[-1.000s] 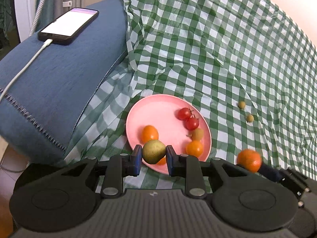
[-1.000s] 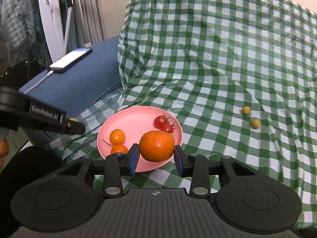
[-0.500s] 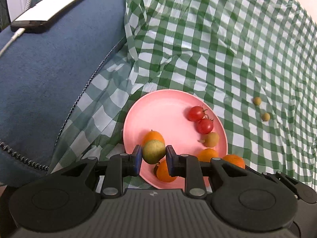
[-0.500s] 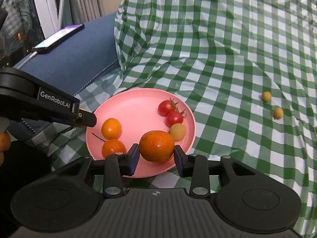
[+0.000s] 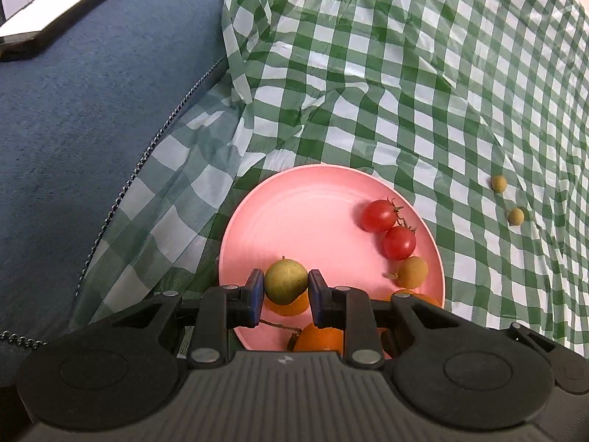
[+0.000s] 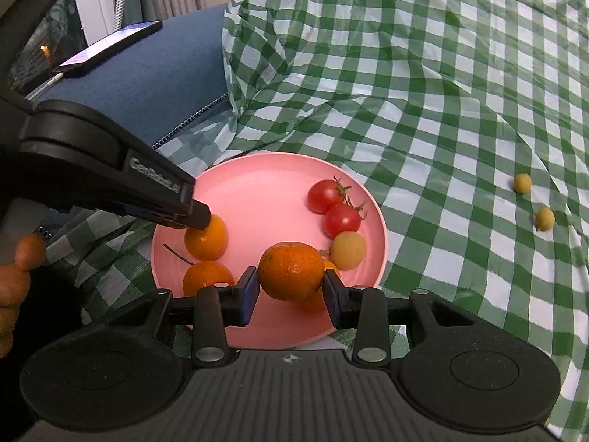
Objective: Organize fruits
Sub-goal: 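Lower the yellow fruit and the tangerine onto the plate and open both grippers, then lift both tools away from the pink plate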
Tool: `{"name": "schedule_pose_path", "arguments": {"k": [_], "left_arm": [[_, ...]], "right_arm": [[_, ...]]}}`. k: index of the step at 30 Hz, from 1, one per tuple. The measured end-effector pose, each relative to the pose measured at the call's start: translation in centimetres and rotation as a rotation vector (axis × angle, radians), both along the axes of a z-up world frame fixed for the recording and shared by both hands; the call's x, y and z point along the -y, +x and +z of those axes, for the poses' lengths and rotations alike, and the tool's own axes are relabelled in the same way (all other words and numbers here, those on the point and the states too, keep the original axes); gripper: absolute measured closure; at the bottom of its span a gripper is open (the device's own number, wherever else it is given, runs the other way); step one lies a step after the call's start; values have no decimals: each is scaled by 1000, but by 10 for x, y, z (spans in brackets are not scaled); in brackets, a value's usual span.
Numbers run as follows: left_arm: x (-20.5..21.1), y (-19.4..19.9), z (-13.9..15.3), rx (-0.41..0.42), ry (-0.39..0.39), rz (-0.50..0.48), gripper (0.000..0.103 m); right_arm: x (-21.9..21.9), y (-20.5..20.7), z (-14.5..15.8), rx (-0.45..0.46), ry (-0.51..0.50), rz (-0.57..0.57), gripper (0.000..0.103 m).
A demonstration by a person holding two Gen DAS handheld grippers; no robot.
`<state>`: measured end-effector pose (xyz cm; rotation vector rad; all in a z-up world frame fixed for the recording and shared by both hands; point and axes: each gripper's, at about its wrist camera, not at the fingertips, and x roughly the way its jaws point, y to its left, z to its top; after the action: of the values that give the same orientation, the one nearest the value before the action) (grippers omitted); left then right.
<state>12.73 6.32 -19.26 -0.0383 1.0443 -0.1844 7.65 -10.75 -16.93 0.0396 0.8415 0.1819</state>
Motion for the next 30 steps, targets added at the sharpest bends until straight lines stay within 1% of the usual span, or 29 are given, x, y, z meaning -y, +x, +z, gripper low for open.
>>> {"name": "schedule_pose_path", "arguments": {"k": [7, 8, 9, 11, 12, 13, 14, 15, 16, 18, 23, 26, 30], "left_arm": [[0, 7, 0, 7, 7, -2, 75], [0, 7, 2, 18, 4, -2, 71], [0, 6, 6, 32, -1, -8, 64], [0, 5, 13, 63, -1, -11, 23], [-1, 3, 18, 84, 1, -4, 14], [-2, 1, 23, 109, 9, 13, 3], [-3, -2, 27, 128, 18, 29, 0], [-3, -5, 30, 144, 29, 41, 0], [-5, -9, 34, 157, 40, 43, 0], [-8, -18, 38, 153, 50, 44, 0], [-26, -52, 47, 101, 26, 104, 0], [-38, -75, 51, 82, 40, 141, 0], [-45, -104, 59, 88, 39, 140, 0]], "right_arm": [[-5, 7, 1, 12, -18, 23, 63], [-6, 8, 2, 11, -20, 28, 63], [-6, 10, 3, 10, -21, 30, 63], [-6, 12, 7, 21, -22, 28, 55], [-7, 12, 10, 30, -23, 29, 44], [-7, 11, 15, 44, -27, 30, 33], [-8, 10, 19, 54, -32, 30, 28], [-10, 7, 23, 61, -38, 31, 21], [-10, 3, 26, 62, -41, 33, 16], [-10, -5, 31, 52, -40, 28, 13], [-8, -40, 45, 32, -17, 0, 9], [-5, -59, 53, 36, -25, -31, 8], [0, -81, 67, 51, -5, -78, 7]]}}
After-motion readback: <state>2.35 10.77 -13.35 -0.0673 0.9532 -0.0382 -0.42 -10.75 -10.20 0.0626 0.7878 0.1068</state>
